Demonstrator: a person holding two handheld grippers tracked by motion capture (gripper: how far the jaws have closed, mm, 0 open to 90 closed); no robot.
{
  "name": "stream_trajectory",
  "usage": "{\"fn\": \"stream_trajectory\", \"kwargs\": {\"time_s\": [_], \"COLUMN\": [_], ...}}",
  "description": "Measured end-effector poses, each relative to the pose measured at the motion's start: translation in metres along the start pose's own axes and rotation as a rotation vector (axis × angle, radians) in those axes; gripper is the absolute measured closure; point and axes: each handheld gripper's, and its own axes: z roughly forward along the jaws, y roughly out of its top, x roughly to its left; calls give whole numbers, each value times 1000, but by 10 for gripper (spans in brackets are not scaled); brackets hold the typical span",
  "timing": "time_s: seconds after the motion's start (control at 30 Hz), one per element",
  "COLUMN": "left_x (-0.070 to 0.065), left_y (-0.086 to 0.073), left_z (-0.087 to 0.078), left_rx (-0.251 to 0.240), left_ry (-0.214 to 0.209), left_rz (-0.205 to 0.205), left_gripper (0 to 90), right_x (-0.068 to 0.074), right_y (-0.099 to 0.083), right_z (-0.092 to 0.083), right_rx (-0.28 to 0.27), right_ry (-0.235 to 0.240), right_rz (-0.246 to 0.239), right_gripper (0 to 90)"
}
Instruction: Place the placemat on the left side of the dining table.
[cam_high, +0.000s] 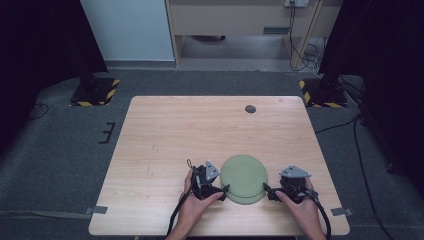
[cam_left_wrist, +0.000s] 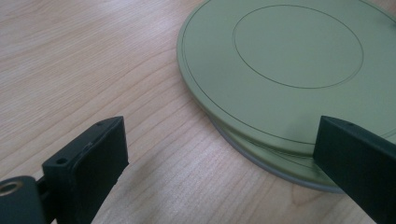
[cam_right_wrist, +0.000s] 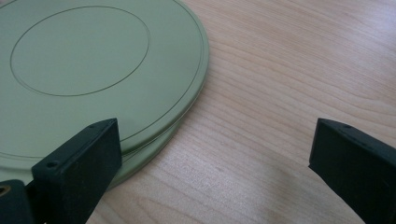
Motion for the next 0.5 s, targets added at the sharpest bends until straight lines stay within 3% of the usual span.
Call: {"fn": "stream_trajectory", "kwargs": {"time_s": [0.23, 0.5], "left_x": [0, 2], "left_y": [0, 2], "left_z": [0, 2], "left_rx": [-3, -1], "left_ry": [1, 2], "left_rz": [3, -3], "left_gripper": [37, 23], "right_x": [1, 0], "right_y": [0, 1], "right_z": [-1, 2], "right_rx": [10, 5], "right_ry": [17, -3], "right_rz": [-5, 7], "right_gripper": [54, 28]}}
